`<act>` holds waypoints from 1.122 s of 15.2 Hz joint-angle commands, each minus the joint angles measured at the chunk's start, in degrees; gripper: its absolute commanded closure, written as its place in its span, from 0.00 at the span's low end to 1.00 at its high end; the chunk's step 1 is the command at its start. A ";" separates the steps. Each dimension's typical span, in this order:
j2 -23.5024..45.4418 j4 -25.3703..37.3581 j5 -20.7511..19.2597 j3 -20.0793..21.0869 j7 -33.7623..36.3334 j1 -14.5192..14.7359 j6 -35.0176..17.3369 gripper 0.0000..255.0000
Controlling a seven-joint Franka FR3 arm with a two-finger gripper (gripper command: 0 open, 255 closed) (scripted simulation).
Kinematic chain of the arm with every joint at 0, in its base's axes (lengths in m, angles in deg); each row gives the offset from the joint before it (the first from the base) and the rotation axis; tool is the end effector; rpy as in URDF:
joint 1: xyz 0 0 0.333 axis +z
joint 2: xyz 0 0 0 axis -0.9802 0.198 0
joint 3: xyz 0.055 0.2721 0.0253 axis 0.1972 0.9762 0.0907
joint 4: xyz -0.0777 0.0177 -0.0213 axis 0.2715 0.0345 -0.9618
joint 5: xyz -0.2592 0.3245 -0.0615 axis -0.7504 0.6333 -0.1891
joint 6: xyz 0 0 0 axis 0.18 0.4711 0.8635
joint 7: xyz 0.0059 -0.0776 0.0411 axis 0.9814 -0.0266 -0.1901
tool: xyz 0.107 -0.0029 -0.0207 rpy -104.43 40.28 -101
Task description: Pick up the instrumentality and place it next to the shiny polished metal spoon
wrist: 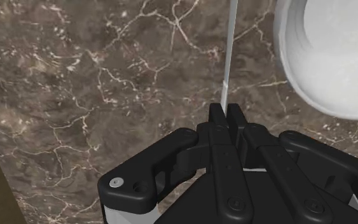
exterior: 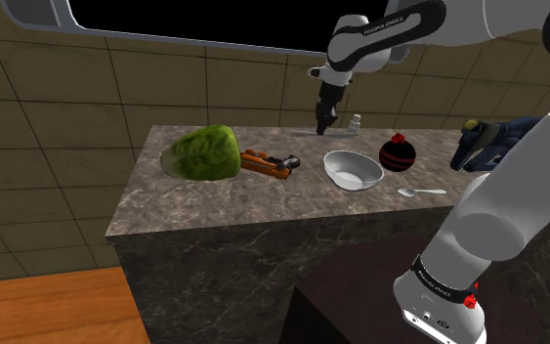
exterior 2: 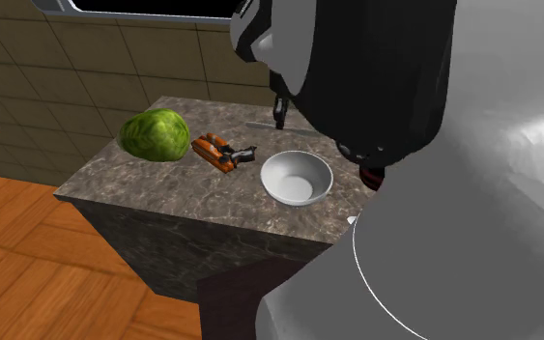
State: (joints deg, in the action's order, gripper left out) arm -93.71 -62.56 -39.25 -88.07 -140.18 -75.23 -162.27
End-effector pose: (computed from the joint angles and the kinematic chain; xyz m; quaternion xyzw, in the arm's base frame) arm 0.5263 -0.0906 0.4009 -0.8631 -0.5043 -0.0231 0.0117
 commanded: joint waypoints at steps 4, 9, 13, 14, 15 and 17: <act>-8.62 -8.41 -2.87 -2.55 -3.63 -2.88 0.10 1.00; -16.60 -14.78 -6.31 -5.35 -7.45 -6.37 1.51 1.00; -22.51 -18.70 -9.43 -7.93 -11.01 -9.69 3.32 1.00; -23.89 -19.50 -10.25 -8.63 -11.97 -10.58 3.84 1.00; -25.24 -20.24 -11.08 -9.34 -12.98 -11.50 4.39 1.00; -27.77 -21.51 -12.78 -10.84 -15.09 -13.40 5.53 1.00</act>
State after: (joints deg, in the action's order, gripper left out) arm -119.79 -82.96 -51.02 -98.17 -154.16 -87.53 -157.31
